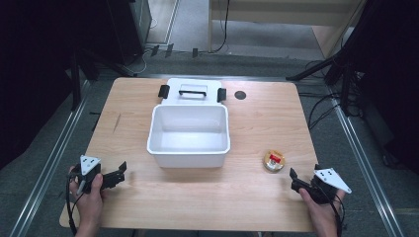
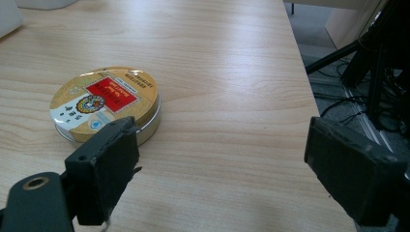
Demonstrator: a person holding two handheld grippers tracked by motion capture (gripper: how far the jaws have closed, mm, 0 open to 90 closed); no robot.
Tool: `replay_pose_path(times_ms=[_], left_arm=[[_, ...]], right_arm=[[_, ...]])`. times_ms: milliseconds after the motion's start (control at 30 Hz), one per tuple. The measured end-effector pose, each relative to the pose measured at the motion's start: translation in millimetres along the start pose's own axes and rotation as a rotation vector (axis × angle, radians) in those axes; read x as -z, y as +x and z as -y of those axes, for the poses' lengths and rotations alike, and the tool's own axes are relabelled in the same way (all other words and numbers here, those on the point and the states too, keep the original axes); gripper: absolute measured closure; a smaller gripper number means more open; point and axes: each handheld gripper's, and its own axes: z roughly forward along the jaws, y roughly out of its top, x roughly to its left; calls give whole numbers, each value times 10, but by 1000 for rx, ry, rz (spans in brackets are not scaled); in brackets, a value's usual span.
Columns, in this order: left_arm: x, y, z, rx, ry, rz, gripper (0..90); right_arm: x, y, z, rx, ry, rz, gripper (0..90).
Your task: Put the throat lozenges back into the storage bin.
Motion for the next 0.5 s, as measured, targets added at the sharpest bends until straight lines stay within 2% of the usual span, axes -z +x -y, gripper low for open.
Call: replay_pose_path(times_ms=[133,300,500], left_arm=[[2,-9,1,-6,-6,-1,0],[9,-13,3,-10,-10,0,0],[22,7,7,5,-18,7,0]], right_arm=[[-11,0,-1,3,12,-10,124],[-8,-8,-4,2,32,-45,126],[12,-25,-18,-1,51,-78,125]])
